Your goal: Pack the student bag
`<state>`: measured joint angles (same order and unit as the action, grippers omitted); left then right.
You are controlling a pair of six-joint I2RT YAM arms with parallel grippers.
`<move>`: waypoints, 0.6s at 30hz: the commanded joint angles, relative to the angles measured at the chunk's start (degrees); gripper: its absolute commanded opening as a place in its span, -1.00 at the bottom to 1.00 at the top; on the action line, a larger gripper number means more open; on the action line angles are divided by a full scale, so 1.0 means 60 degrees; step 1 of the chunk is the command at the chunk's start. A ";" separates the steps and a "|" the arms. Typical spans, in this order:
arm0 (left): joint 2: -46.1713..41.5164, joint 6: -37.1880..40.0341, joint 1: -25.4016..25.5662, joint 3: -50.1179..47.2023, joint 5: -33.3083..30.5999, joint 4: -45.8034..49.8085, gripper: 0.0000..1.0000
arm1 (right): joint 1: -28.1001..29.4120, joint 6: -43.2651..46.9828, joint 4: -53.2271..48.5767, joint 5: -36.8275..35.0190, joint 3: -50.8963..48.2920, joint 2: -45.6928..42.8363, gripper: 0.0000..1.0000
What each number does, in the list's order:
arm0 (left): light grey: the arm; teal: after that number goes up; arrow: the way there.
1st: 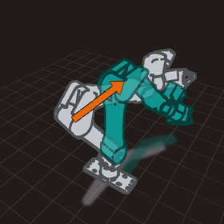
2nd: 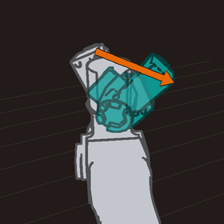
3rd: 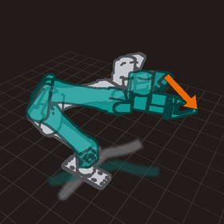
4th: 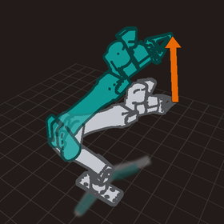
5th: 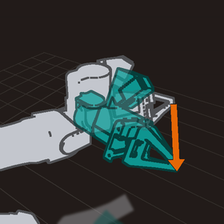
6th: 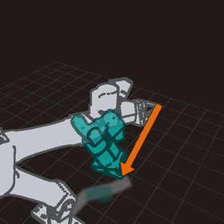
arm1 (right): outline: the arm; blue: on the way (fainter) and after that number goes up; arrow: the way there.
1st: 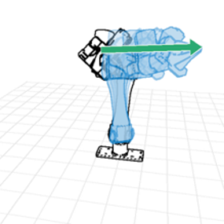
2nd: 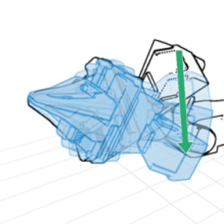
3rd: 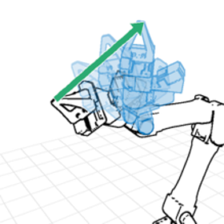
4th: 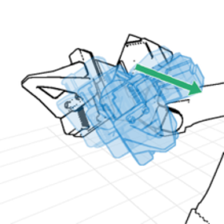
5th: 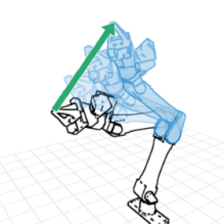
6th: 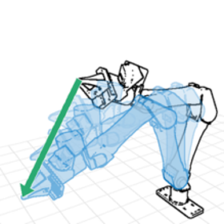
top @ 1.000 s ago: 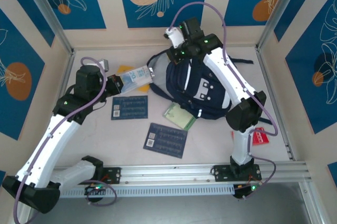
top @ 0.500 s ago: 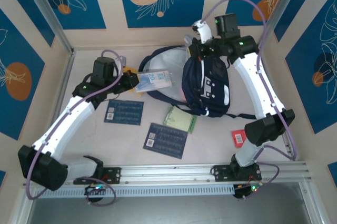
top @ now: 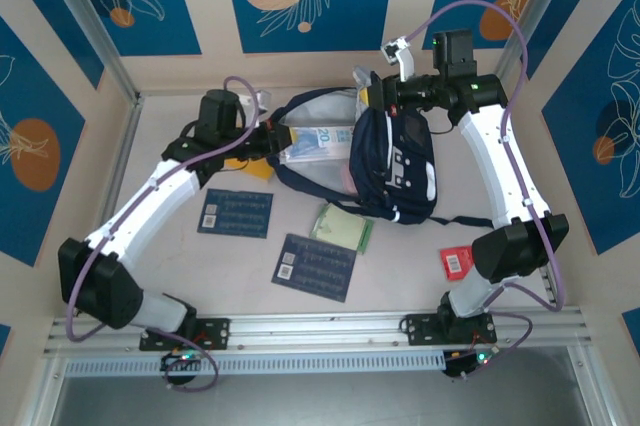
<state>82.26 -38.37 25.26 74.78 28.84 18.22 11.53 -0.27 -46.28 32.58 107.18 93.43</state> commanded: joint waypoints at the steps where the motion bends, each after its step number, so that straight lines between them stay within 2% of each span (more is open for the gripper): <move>1: 0.0692 0.0577 0.0122 0.0441 0.0471 -0.0264 -0.92 | 0.0012 -0.0135 0.1319 0.1110 0.0199 -0.0695 -1.00; 7: 0.1604 0.0525 0.0244 0.0859 0.0291 -0.0340 -0.93 | 0.0026 -0.0269 0.1411 0.1147 0.0155 -0.0770 -1.00; 18: 0.3451 -0.0001 0.1135 0.1964 0.0159 -0.1152 -0.93 | 0.0167 -0.0477 0.1642 0.1206 0.0064 -0.0714 -1.00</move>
<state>99.66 -37.15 30.76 83.61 29.39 14.98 11.66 -2.55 -44.01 34.57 106.26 93.14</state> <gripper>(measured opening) 0.063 0.056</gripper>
